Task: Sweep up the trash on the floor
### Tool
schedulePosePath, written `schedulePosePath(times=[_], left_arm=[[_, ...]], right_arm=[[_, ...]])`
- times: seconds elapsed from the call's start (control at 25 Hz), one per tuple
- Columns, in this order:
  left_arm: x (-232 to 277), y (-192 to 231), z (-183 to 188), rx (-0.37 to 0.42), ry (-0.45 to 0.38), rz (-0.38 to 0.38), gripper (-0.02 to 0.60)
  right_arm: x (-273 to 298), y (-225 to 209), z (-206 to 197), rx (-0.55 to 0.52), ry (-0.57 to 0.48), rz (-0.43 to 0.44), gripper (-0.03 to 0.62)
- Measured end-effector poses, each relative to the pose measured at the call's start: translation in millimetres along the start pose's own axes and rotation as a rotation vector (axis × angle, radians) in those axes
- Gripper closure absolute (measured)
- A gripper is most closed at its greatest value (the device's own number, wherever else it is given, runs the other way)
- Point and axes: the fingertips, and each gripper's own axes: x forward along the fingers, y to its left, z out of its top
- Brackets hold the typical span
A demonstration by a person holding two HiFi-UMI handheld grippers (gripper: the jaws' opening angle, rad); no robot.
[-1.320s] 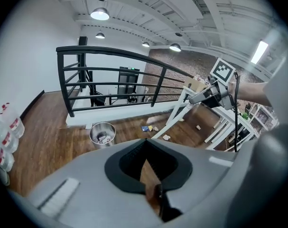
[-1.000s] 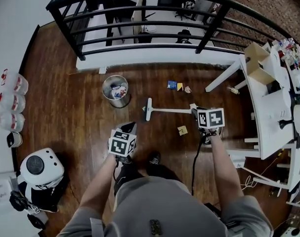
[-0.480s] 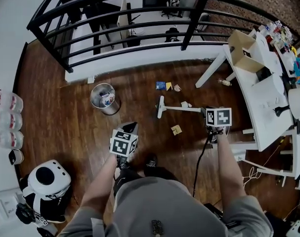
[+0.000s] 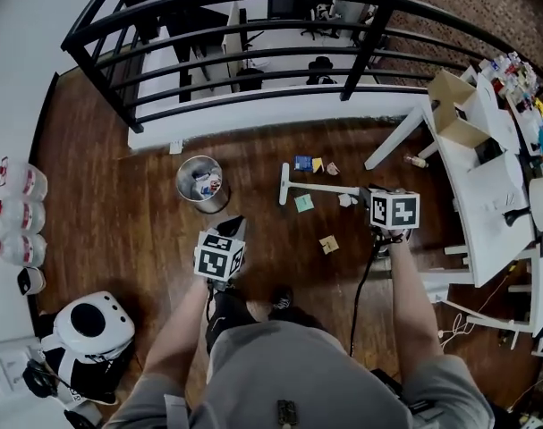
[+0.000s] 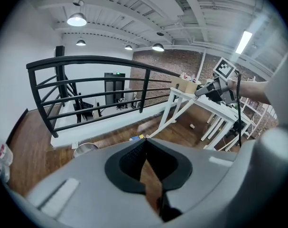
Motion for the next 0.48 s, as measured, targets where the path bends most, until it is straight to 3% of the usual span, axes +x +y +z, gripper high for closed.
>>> schedulePosePath(times=[0.24,0.48], left_arm=[[-22.2,93.8,5.9,-0.017,-0.014,0.001,0.575],[-28.0,169.3,11.8,-0.007,0.003,-0.028,0.575]], right_arm=[[38.9,89.9,79.9,-0.046,-0.05,0.014,0.499],[89.0,163.3,99.9,-0.096,0.007,-0.001,0.499]])
